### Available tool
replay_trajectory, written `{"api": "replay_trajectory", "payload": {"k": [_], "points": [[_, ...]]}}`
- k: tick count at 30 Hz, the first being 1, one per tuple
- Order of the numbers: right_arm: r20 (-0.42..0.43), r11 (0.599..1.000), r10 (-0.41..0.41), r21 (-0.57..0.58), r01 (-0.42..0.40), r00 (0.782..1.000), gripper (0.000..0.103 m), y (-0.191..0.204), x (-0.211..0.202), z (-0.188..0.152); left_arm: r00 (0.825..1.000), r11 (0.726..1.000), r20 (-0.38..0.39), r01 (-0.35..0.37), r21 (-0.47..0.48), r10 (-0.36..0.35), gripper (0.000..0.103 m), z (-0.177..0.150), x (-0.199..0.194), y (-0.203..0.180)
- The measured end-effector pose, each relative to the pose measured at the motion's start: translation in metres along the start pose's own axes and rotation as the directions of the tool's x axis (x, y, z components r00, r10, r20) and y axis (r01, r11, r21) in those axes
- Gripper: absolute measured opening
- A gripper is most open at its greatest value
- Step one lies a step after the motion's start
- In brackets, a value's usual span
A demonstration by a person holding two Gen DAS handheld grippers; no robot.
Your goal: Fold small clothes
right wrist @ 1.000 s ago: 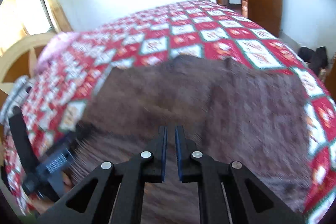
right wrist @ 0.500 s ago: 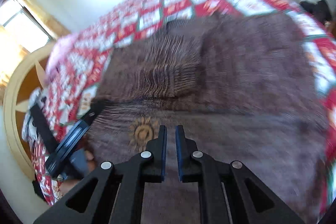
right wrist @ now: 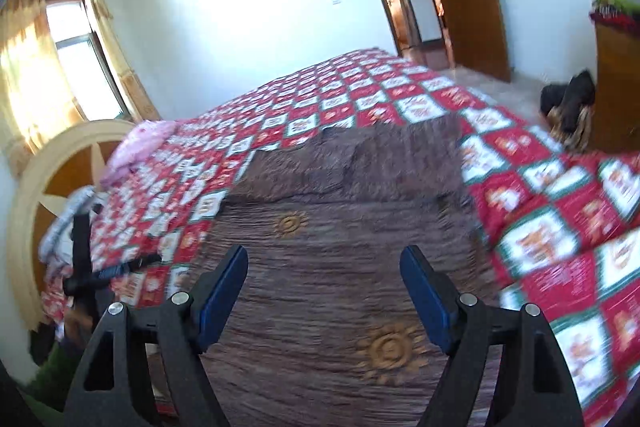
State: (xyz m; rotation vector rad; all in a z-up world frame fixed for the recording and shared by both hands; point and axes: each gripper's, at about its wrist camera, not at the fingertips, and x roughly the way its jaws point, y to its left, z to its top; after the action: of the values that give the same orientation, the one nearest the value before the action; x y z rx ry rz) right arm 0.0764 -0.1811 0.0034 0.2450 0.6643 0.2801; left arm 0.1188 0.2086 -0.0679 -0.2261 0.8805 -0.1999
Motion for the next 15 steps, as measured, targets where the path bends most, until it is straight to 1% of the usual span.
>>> {"api": "replay_trajectory", "payload": {"k": [2,3,4,5,7,10,11,12,13,14,15], "points": [[-0.019,0.999,0.036,0.024,-0.036,0.999,0.079,0.007,0.012,-0.004,0.999,1.0,-0.036,0.0,0.026,0.001,0.085,-0.021,-0.013,0.002],[-0.029,0.998,0.066,0.027,-0.065,0.997,0.079,0.012,0.017,-0.005,0.998,0.999,-0.062,-0.001,0.044,0.003,0.083,-0.03,-0.016,0.0],[-0.035,0.997,0.08,0.019,-0.08,0.996,0.079,0.017,0.018,-0.007,0.996,0.998,-0.093,0.011,0.054,-0.006,0.075,-0.042,-0.019,-0.002],[-0.039,0.996,0.089,0.003,-0.088,0.995,0.079,0.023,0.018,-0.009,0.99,0.997,-0.137,0.043,0.057,-0.035,0.069,-0.052,-0.019,-0.005],[-0.042,0.994,0.098,-0.046,-0.1,0.994,0.079,0.038,0.016,-0.011,0.972,0.992,-0.222,0.098,0.073,-0.08,0.066,-0.072,-0.015,-0.016],[-0.034,0.992,0.087,-0.094,-0.09,0.996,0.079,0.048,0.009,-0.013,0.955,0.986,-0.285,0.121,0.115,-0.084,0.066,-0.091,-0.008,-0.031],[-0.027,0.991,0.077,-0.105,-0.08,0.997,0.079,0.049,0.005,-0.014,0.947,0.984,-0.306,0.14,0.114,-0.099,0.066,-0.096,-0.004,-0.036],[-0.019,0.991,0.065,-0.115,-0.066,0.998,0.079,0.05,0.001,-0.015,0.943,0.982,-0.311,0.155,0.103,-0.116,0.066,-0.097,-0.005,-0.039],[-0.009,0.992,0.048,-0.12,-0.049,0.999,0.079,0.049,-0.005,-0.015,0.935,0.98,-0.322,0.183,0.074,-0.151,0.065,-0.098,-0.004,-0.04],[0.0,0.993,0.028,-0.118,-0.028,1.0,0.079,0.046,-0.011,-0.016,0.921,0.977,-0.346,0.207,0.044,-0.18,0.061,-0.099,-0.002,-0.04],[0.008,0.994,0.009,-0.111,-0.008,1.0,0.079,0.042,-0.017,-0.017,0.915,0.977,-0.359,0.211,0.029,-0.187,0.061,-0.099,0.0,-0.041]]}}
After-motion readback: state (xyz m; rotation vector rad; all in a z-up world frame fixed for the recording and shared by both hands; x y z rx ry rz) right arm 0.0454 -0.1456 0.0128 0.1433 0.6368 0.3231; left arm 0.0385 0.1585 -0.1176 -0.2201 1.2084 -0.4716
